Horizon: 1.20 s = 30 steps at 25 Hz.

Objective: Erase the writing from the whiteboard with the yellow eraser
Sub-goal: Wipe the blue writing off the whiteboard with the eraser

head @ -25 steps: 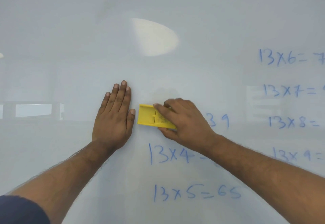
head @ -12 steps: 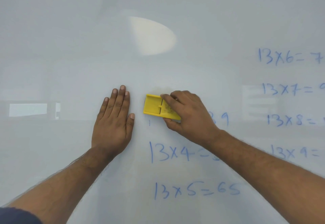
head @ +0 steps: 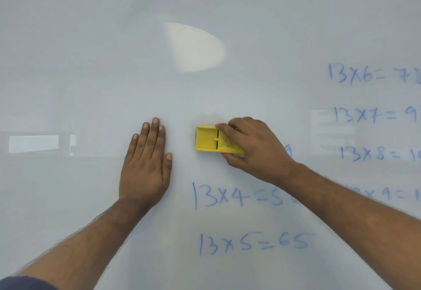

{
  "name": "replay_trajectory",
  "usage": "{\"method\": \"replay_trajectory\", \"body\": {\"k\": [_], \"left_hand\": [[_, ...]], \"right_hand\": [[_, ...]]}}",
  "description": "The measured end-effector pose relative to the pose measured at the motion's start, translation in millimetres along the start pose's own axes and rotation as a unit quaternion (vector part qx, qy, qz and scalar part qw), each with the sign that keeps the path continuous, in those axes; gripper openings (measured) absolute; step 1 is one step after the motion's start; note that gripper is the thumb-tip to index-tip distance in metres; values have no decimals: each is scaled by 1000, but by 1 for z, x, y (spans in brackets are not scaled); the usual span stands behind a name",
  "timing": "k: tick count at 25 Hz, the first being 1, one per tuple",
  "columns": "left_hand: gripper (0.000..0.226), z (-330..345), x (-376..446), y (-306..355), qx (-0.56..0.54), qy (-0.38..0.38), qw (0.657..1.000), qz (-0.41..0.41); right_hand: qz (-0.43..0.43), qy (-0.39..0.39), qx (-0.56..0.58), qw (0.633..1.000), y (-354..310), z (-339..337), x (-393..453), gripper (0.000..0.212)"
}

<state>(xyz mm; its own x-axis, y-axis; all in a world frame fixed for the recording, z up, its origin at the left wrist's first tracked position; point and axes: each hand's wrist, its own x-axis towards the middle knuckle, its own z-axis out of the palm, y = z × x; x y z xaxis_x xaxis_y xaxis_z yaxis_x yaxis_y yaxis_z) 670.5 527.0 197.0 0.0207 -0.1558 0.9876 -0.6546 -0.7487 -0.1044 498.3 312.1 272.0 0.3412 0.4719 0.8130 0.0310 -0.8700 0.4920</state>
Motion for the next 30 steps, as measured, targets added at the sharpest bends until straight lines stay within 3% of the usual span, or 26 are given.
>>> {"method": "replay_trajectory", "body": {"k": [4,11,17,22,26,30], "left_hand": [[61,1,-6,1,-1,-4,1000,-7],[62,1,-13,1,-1,-11,1000,-9],[61,3,-18,1,-1,-10,1000,-10],[61,3,-21,3,-6,-14,1000,-8],[61,3,-24,3,-9,-19,1000,-10],[62,3,-27,6,-7,-21,1000,-15]], "right_hand": [[-2,10,27,1000,-21,11,4,52],[-117,-62,-30,991,1,-6,-28,53],[3,-9,-11,1000,17,-15,-9,54],[-26,-36,8,999,2,-4,-51,52],[-70,-65,-32,995,28,-18,-77,49],[9,-28,-41,999,60,-36,-57,52]]}}
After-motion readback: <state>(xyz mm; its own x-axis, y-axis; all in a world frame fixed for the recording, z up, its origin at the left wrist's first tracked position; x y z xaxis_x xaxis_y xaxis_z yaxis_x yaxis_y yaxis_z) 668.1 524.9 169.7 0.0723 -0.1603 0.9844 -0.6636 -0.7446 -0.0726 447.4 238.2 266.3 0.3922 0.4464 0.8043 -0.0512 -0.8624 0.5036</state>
